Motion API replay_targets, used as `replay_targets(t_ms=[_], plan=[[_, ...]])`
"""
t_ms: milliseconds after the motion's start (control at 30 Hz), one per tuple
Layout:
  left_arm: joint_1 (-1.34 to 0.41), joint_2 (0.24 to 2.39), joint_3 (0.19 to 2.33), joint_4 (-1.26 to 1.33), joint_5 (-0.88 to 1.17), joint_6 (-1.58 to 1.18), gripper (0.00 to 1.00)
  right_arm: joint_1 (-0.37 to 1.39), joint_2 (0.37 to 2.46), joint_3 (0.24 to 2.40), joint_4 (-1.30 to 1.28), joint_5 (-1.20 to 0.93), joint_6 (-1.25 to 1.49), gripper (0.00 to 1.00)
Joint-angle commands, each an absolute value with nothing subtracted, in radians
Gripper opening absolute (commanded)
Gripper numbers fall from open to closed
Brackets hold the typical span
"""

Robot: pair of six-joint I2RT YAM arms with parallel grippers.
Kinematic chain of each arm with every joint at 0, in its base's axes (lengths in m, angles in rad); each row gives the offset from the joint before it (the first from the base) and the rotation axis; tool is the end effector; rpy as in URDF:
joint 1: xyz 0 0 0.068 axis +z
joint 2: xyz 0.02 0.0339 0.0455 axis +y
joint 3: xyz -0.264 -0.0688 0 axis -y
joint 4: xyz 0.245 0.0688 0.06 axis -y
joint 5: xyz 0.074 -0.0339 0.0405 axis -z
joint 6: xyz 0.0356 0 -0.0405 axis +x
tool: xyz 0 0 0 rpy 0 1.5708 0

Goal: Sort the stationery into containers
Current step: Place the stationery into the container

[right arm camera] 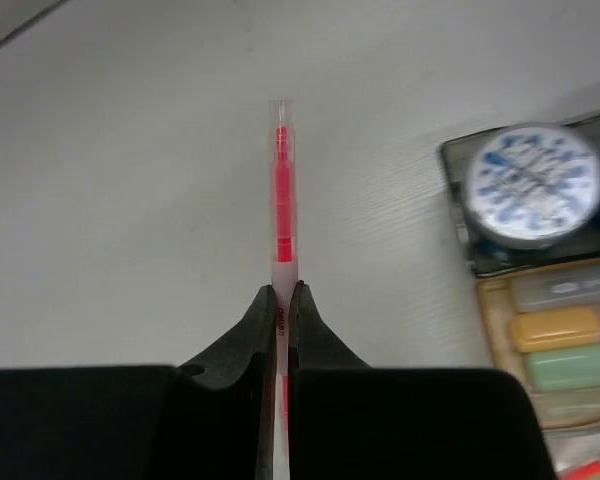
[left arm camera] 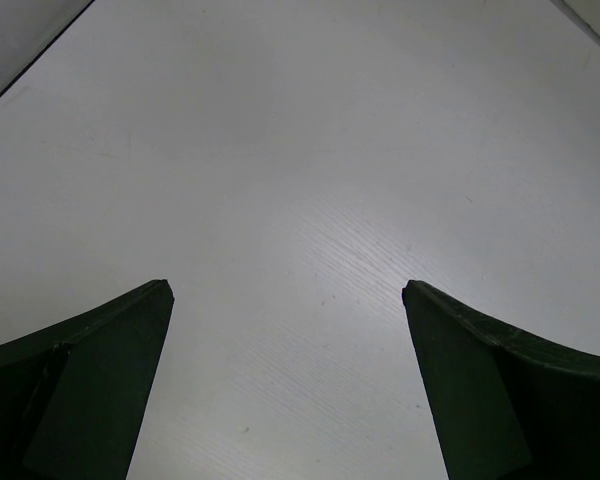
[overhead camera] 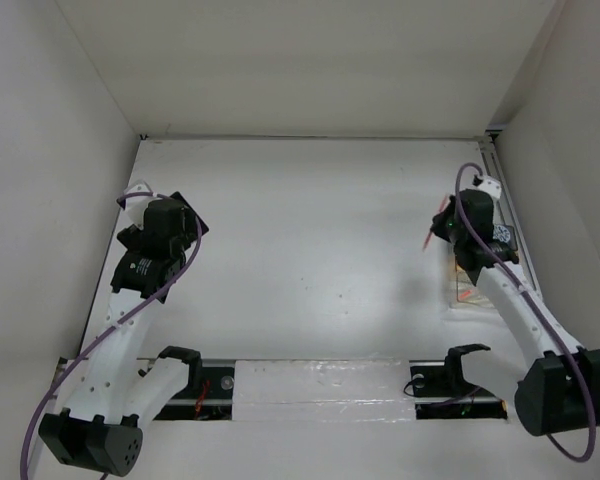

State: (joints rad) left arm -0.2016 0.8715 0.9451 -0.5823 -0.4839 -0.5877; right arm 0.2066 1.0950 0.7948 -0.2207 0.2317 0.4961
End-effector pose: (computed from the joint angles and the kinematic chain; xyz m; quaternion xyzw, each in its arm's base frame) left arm 0.1818 -0.0202 0.3420 -0.2797 0.7983 0.0017 0.5333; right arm 0.2416 0.0423 0.2790 0.1813 0.8422 0.0774 0.5018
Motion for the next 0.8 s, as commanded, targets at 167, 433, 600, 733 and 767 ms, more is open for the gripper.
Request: replay_targets(t_ms=[167, 433, 600, 733, 767], plan=[[-0.206, 0.856, 0.974, -0.557, -0.446, -0.563, 1.00, -0.101, 1.042, 0.822, -0.282, 0.216, 0.454, 0.00], [-0.206, 0.856, 0.974, -0.548, -0.428, -0.554, 1.00, -0.216, 0.986, 0.786, -0.373, 0.416, 0.518, 0.00], [-0.206, 0.874, 0.974, -0.548, -0.410, -0.554, 1.00, -0.261, 0.957, 0.762, -0.386, 0.475, 0.528, 0.00], [-0.206, 0.884, 0.974, -0.538, -0.400, -0.545, 1.00, -0.294, 0.946, 0.718, -0.368, 0.532, 0.528, 0.00], [-0.206, 0.884, 0.974, -0.538, -0.400, -0.545, 1.00, -0.308, 0.946, 0.718, -0.368, 0.520, 0.528, 0.00]])
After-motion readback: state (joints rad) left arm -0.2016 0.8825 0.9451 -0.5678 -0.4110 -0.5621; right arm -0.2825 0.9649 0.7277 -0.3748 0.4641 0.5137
